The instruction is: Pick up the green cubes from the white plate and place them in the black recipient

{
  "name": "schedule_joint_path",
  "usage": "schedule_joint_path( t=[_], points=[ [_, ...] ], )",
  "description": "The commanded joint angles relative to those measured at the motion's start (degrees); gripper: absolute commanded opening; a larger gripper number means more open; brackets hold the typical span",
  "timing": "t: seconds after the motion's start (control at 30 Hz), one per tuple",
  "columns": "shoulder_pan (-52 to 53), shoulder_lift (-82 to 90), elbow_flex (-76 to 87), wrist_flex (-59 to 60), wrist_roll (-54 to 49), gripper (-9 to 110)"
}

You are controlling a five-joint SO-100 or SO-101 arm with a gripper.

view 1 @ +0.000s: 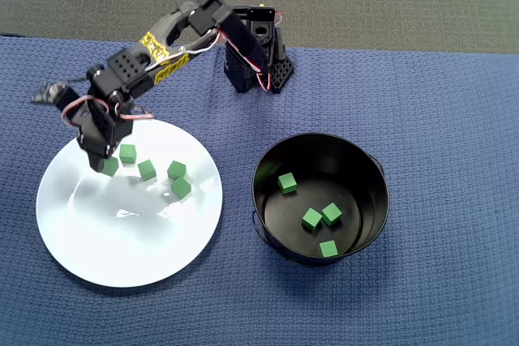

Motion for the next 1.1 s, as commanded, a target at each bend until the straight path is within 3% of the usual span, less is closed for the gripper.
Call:
schedule_joint_path(
  t=[0.0, 0.23, 0.53, 0.67, 0.83, 1.03, 1.07],
  points=[
    [-1.49, 10.81, -1.05, 3.87, 4.04, 0],
    [-8.44, 29.53, 8.88, 4.13, 11.87, 0],
    [-31.46, 48.43, 19.78, 7.29, 23.55, 0],
    [-43.51, 52.21, 24.43, 6.68, 27.60, 0],
    [-57.83, 53.96, 33.93, -2.99, 29.53, 0],
    [-66.27, 53.44, 38.50, -8.09, 32.26, 0],
    [-66.88, 53.44, 38.67, -8.44, 31.64, 7]
  ],
)
